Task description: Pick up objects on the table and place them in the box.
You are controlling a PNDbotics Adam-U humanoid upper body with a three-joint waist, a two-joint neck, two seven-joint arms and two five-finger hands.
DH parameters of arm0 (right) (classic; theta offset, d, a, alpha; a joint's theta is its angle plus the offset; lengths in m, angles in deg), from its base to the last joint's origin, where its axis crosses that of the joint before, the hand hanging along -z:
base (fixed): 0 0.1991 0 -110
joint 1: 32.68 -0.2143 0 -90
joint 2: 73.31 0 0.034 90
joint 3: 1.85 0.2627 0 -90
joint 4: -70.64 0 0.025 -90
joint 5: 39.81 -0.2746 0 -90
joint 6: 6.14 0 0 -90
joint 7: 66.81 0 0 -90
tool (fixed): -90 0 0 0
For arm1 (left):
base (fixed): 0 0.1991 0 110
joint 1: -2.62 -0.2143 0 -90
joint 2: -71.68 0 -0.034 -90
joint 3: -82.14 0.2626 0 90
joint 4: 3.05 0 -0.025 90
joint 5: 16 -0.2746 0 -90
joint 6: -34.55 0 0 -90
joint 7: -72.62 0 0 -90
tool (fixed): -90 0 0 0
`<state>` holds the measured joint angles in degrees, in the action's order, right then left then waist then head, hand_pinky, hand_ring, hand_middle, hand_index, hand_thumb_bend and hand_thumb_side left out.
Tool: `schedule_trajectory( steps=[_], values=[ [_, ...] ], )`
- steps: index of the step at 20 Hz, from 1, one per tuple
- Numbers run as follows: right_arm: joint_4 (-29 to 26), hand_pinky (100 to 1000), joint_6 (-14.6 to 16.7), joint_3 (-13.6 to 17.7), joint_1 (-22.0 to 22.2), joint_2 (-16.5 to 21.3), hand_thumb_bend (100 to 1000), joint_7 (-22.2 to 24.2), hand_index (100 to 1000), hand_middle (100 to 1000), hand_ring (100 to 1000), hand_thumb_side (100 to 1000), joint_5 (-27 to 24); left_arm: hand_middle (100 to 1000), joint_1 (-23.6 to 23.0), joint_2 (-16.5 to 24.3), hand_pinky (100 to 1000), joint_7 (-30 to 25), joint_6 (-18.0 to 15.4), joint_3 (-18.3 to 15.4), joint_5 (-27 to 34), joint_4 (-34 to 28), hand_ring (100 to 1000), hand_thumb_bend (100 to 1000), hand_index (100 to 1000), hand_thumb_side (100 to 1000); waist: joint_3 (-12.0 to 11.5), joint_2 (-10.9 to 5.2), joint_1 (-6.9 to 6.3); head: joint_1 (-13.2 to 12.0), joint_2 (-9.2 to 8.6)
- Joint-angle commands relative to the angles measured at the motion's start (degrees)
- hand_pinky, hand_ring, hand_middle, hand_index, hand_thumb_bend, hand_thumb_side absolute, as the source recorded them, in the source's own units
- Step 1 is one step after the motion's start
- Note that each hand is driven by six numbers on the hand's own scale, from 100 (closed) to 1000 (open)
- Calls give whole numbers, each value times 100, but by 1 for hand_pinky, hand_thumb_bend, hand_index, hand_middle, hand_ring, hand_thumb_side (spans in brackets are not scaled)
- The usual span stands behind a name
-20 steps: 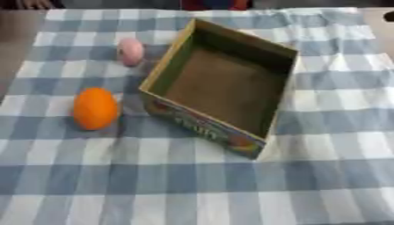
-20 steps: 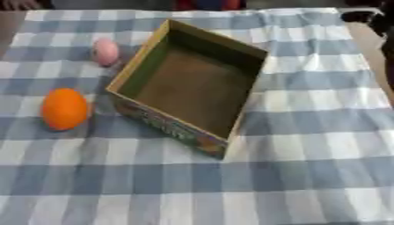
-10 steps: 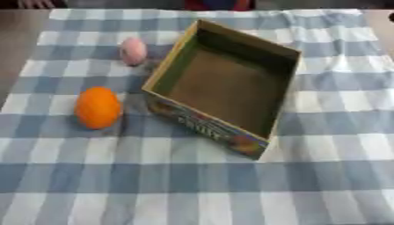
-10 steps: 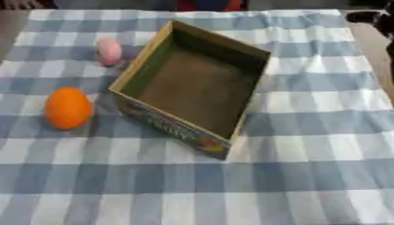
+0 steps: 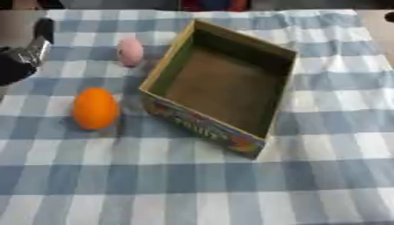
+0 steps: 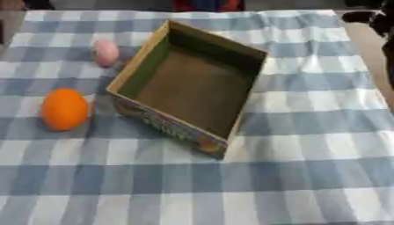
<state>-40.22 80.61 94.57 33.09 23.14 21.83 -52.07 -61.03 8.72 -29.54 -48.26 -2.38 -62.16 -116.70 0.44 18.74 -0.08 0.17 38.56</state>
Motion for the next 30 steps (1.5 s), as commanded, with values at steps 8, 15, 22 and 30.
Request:
schedule_trajectory(
  steps=[8, 15, 22, 30],
  values=[
    [-34, 689, 12, -4, -88, 112, 100, 54, 869, 661, 741, 1000, -10, 784, 365, 530, 559, -2262, -280, 356, -19, -94, 815, 812, 939, 892, 43, -119, 10, 5, -93],
    [-32, 689, 12, -10, -92, 110, 100, 66, 869, 661, 741, 1000, -12, 786, 307, 566, 538, -3205, -280, 441, 239, -94, 817, 864, 980, 888, 41, -108, 14, 4, -114],
    [-33, 690, 12, -15, -93, 94, 100, 81, 869, 658, 742, 1000, -15, 737, 249, 481, 496, -3740, 81, 565, 466, -67, 790, 754, 1000, 828, 51, -93, 26, -9, -141],
    [-33, 691, 11, -19, -91, 83, 100, 101, 870, 653, 743, 1000, -12, 724, 430, 218, 458, -3719, 353, 671, 382, 381, 780, 633, 993, 815, 73, -64, 44, -27, -159]
  ],
)
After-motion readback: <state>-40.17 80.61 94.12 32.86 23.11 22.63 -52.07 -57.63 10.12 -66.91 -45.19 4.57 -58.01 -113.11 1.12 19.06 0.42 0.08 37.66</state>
